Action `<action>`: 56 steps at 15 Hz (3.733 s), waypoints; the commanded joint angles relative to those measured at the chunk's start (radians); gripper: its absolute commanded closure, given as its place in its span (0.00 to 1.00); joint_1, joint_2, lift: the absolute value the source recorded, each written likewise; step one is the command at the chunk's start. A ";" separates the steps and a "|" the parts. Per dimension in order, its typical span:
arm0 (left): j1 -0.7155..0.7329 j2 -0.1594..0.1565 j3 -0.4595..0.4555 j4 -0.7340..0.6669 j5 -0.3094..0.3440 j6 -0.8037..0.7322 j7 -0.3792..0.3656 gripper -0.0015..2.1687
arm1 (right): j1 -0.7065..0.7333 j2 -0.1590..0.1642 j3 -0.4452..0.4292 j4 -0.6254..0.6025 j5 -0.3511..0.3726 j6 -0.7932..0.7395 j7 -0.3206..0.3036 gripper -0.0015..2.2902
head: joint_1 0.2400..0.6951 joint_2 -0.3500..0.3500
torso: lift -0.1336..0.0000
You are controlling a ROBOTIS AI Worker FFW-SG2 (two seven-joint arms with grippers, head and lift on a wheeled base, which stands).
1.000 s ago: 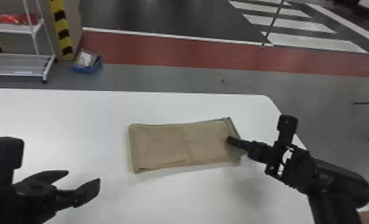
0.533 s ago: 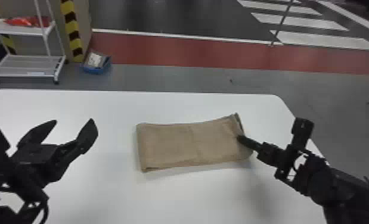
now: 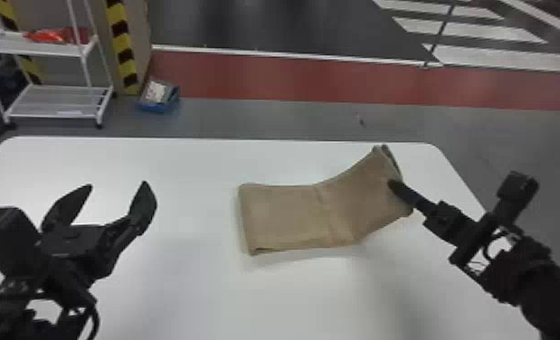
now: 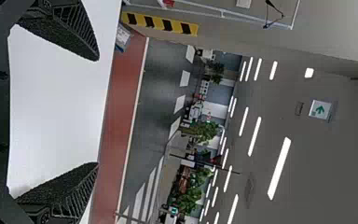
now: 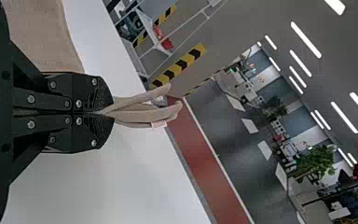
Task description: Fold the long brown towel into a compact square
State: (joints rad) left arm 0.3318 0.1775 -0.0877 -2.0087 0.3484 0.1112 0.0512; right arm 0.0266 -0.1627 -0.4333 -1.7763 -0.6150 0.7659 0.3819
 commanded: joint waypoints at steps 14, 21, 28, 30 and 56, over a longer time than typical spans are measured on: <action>0.044 0.036 0.023 -0.015 -0.002 0.005 0.009 0.04 | -0.011 0.123 0.360 -0.089 0.103 0.053 -0.069 0.69 | 1.00 0.62 | 0.08; 0.030 0.025 0.016 0.002 -0.003 0.011 0.016 0.04 | 0.010 0.123 0.370 -0.080 0.038 -0.021 -0.018 0.02 | 1.00 0.68 | 0.08; 0.004 0.042 0.023 0.034 0.012 0.011 0.016 0.04 | -0.123 0.124 0.482 0.037 0.287 -0.036 -0.224 0.95 | 1.00 0.63 | 0.08; 0.003 0.046 0.025 0.036 0.014 0.011 0.016 0.04 | -0.188 0.134 0.550 0.138 0.345 -0.024 -0.250 0.95 | 1.00 0.63 | 0.08; 0.021 0.051 0.037 0.034 0.035 -0.004 0.018 0.04 | 0.150 0.132 0.352 -0.379 0.327 0.504 -0.130 0.95 | 1.00 0.81 | 0.08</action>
State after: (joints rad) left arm 0.3555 0.2336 -0.0447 -1.9758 0.3835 0.1087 0.0677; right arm 0.1394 -0.0209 0.0043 -2.1363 -0.2799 1.2393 0.2482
